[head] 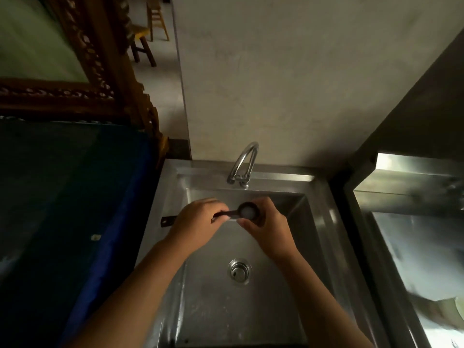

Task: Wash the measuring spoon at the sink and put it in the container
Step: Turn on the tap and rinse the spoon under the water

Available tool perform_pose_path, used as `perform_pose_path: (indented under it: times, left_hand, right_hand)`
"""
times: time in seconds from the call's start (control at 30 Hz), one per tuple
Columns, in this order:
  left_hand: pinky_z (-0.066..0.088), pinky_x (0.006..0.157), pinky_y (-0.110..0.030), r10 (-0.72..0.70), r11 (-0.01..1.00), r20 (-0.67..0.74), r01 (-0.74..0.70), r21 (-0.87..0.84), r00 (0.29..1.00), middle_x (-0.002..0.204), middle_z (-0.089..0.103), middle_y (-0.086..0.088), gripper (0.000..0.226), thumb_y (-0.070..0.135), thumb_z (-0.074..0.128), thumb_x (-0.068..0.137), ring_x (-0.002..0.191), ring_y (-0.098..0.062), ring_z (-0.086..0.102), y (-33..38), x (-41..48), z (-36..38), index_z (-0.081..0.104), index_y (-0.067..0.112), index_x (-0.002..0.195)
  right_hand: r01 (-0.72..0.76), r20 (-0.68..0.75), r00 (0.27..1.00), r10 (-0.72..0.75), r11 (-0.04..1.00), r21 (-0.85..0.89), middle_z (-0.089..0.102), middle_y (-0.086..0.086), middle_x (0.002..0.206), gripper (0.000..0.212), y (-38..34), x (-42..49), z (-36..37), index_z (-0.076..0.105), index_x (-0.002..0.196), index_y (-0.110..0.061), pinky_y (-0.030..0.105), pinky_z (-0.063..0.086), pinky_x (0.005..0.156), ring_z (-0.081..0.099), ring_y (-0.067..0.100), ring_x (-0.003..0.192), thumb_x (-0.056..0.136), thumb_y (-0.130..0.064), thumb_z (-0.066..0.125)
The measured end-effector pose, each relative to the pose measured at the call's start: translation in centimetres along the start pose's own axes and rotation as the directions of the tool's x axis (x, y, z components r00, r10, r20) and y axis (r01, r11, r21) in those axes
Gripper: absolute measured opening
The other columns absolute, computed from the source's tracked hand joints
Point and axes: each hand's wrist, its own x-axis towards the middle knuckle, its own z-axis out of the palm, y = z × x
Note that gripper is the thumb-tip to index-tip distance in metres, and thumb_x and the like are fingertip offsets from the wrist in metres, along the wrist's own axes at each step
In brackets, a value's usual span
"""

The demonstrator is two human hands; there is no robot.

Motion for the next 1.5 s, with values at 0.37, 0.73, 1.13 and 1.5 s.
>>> perform_pose_path:
  times: [0.37,0.73,1.13,1.5]
  left_hand:
    - [0.053,0.069,-0.039,-0.104,0.993,0.084,0.109,-0.055,0.991,0.084,0.069,0.000,0.009,0.017,0.071,0.084,0.075,-0.021,0.063,-5.2,4.1,5.0,0.074,0.015,0.092]
    - [0.054,0.070,-0.042,-0.173,0.978,0.085,0.182,-0.104,0.981,0.080,0.071,-0.001,0.007,0.013,0.075,0.080,0.074,-0.019,0.065,-10.0,6.2,9.1,0.075,0.014,0.088]
    - [0.053,0.064,-0.037,-0.149,0.985,0.040,0.151,-0.083,0.988,0.076,0.064,0.004,0.009,0.012,0.069,0.083,0.069,-0.014,0.060,-12.0,8.0,10.7,0.074,0.014,0.090]
    - [0.054,0.065,-0.043,-0.139,0.986,0.032,0.141,-0.090,0.990,0.076,0.066,-0.004,0.006,0.008,0.067,0.086,0.069,-0.017,0.061,-13.0,7.7,11.0,0.073,0.008,0.089]
  right_hand:
    - [-0.092,0.135,0.986,0.102,0.993,-0.078,0.068,-0.006,0.093,0.038,5.1,4.9,2.6,0.057,0.114,-0.023,0.031,0.056,0.072,0.065,0.008,0.080,0.083,-0.042,0.070]
    - [-0.271,0.099,0.961,0.260,0.955,0.123,0.060,-0.006,0.093,0.025,12.9,16.2,5.3,0.049,0.114,-0.029,0.024,0.049,0.069,0.061,0.007,0.086,0.094,-0.041,0.057]
    - [-0.358,0.155,0.933,0.324,0.875,0.327,0.065,0.007,0.112,0.065,15.4,23.6,9.8,0.055,0.120,-0.016,0.048,0.055,0.091,0.066,0.022,0.102,0.066,-0.048,0.071]
    - [-0.383,0.044,0.918,0.393,0.856,0.346,0.070,-0.004,0.082,0.021,15.5,24.4,11.3,0.059,0.078,-0.034,0.048,0.058,0.086,0.071,0.017,0.085,0.086,-0.017,0.067]
